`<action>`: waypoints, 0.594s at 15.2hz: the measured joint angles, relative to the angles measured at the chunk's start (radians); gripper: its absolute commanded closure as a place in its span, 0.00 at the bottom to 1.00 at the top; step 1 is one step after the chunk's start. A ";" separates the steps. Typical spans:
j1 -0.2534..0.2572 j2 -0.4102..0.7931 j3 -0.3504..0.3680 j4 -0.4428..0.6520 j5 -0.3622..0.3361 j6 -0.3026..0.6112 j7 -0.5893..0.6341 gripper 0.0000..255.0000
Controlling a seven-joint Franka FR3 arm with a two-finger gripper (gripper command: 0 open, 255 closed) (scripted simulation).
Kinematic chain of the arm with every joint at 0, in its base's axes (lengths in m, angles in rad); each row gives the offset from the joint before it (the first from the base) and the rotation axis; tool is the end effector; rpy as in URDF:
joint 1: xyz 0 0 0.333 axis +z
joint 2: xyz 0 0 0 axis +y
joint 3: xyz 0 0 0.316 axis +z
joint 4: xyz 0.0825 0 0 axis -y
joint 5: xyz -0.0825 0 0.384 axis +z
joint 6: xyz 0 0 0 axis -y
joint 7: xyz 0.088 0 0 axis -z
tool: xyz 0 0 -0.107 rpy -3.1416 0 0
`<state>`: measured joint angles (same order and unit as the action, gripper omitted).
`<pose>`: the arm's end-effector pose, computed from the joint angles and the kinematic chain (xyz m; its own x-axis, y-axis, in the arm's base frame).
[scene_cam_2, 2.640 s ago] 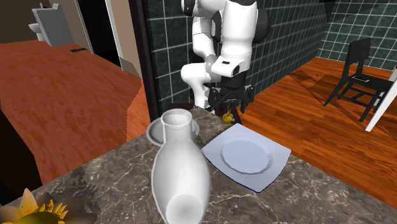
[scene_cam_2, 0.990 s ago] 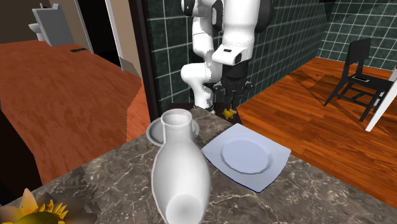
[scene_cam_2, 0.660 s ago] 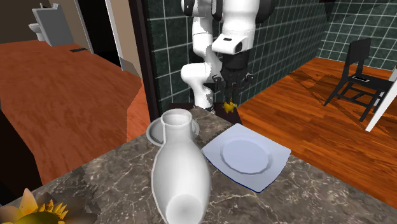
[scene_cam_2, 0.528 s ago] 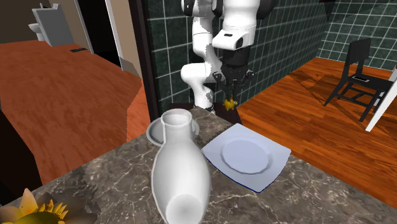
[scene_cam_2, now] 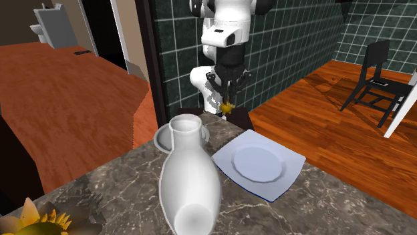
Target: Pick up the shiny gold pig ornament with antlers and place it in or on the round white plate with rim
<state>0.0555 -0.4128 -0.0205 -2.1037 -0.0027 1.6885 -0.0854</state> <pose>0.4275 0.0134 0.5842 0.9925 0.1222 -0.0020 0.1221 -0.9925 -0.0057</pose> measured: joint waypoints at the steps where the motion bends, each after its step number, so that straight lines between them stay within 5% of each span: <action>1: -0.010 0.009 -0.019 0.007 -0.007 0.002 -0.026 1.00; 9: -0.073 0.123 -0.149 0.128 -0.041 -0.002 -0.212 1.00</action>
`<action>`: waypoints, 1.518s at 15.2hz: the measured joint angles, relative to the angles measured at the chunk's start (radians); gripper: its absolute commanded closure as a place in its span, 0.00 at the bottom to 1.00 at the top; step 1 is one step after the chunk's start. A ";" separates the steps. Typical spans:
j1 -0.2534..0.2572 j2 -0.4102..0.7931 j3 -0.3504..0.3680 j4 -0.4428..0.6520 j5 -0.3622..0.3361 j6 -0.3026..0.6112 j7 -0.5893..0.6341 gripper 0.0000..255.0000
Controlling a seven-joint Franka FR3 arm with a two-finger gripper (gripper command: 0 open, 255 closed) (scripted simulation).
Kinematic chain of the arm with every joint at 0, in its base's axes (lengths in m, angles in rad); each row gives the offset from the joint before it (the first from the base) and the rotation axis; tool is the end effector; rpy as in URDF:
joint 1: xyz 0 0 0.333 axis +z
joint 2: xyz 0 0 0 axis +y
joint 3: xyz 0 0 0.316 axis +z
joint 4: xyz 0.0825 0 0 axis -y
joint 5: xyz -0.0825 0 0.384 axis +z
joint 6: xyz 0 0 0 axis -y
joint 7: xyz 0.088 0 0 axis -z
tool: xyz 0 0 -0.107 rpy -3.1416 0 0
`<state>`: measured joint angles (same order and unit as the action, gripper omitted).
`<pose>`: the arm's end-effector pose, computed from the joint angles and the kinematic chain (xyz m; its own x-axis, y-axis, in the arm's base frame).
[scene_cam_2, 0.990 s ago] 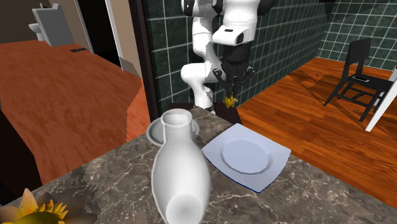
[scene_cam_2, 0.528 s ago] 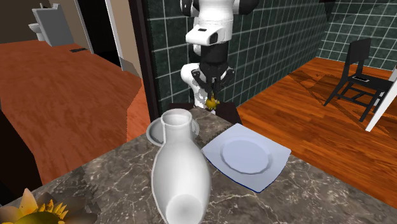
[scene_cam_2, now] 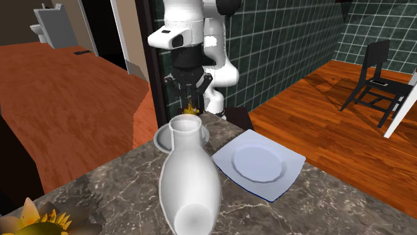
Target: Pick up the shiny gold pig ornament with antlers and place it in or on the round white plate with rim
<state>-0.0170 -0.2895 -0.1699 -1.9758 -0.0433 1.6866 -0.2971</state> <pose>0.4583 -0.1001 0.5879 0.9925 0.1220 -0.0018 0.1220 -0.9925 -0.0061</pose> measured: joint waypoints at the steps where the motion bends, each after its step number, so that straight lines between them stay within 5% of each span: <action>1: -0.008 0.025 -0.018 0.021 -0.001 0.005 -0.026 1.00; 20: -0.021 0.041 -0.042 -0.141 -0.006 0.183 -0.055 1.00; 21: -0.021 0.041 -0.042 -0.141 -0.006 0.183 -0.055 0.00; 23: -0.021 0.041 -0.042 -0.141 -0.006 0.183 -0.055 0.00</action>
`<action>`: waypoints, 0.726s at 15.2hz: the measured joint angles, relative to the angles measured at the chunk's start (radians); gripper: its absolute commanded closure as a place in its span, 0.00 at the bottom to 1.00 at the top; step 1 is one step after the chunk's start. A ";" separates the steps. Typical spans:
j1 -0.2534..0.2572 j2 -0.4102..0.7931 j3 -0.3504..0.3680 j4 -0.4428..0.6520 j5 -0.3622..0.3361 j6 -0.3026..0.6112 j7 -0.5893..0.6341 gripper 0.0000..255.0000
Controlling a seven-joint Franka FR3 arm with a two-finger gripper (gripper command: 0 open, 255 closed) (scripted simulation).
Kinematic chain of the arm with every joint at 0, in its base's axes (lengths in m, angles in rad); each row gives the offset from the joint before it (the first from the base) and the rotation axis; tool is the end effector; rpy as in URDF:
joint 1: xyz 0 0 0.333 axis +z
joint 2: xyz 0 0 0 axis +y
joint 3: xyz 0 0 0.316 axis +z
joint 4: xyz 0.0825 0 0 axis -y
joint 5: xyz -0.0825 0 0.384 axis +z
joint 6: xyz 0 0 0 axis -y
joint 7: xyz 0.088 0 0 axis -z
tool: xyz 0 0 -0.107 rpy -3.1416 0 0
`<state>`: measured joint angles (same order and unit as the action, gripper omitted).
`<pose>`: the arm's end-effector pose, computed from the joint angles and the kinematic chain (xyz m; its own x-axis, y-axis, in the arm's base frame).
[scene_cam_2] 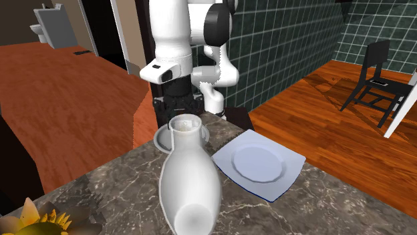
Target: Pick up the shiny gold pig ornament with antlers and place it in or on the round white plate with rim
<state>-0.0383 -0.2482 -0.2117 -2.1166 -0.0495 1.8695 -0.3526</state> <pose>0.4653 -0.1293 0.5160 0.9924 0.1234 -0.0021 0.1234 -0.9923 -0.0054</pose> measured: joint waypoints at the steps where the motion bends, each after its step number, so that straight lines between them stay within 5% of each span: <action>1: 0.000 0.000 0.000 0.000 0.000 0.000 0.000 0.00; 11: 0.002 -0.004 0.003 0.120 0.002 -0.123 -0.001 0.00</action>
<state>-0.0368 -0.2522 -0.2086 -1.9971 -0.0480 1.7467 -0.3540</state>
